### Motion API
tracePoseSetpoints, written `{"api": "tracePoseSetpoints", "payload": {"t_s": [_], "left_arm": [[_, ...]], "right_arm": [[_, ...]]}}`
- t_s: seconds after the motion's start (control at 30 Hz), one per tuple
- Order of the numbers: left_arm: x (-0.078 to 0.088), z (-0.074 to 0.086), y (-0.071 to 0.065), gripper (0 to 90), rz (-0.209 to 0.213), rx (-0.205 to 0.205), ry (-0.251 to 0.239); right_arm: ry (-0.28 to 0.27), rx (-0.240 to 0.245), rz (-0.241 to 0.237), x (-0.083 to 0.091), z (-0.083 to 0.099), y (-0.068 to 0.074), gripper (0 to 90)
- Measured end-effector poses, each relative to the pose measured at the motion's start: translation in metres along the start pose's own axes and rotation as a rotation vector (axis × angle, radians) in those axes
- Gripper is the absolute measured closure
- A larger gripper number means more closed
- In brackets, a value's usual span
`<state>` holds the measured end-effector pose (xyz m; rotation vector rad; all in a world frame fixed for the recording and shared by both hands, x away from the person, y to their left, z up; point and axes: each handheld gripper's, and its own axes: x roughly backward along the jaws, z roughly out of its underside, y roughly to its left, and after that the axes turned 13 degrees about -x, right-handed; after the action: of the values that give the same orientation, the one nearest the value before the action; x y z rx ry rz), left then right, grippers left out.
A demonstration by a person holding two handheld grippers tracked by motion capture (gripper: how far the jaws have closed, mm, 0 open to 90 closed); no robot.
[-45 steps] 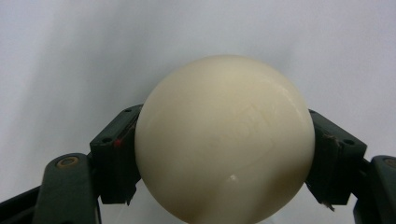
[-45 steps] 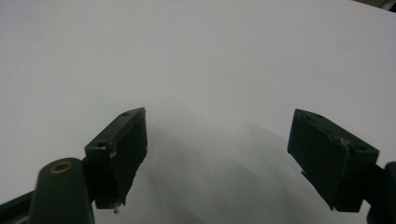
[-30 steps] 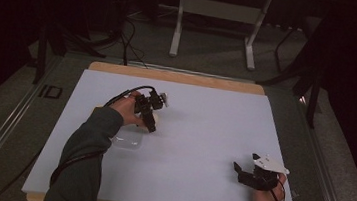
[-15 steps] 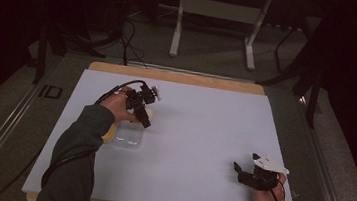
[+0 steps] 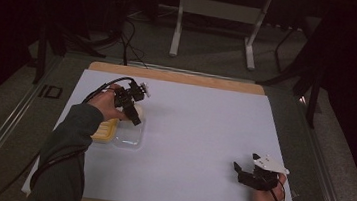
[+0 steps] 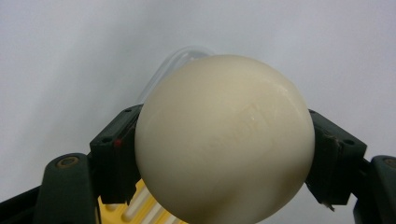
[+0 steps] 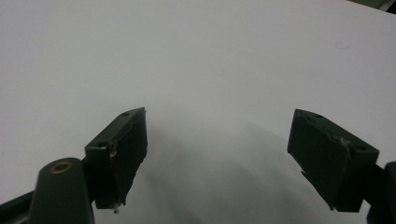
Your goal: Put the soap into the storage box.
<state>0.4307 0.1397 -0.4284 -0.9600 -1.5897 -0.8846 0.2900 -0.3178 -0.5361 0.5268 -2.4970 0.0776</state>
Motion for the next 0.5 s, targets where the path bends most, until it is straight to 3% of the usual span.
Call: {"api": "tracePoseSetpoints", "payload": {"t_s": [0.5], "left_arm": [[0.003,0.03,0.007,24.6,-0.015,0.059,0.021]], "right_arm": [[-0.001,0.003,0.002,0.0,0.0,0.0,19.9]]}}
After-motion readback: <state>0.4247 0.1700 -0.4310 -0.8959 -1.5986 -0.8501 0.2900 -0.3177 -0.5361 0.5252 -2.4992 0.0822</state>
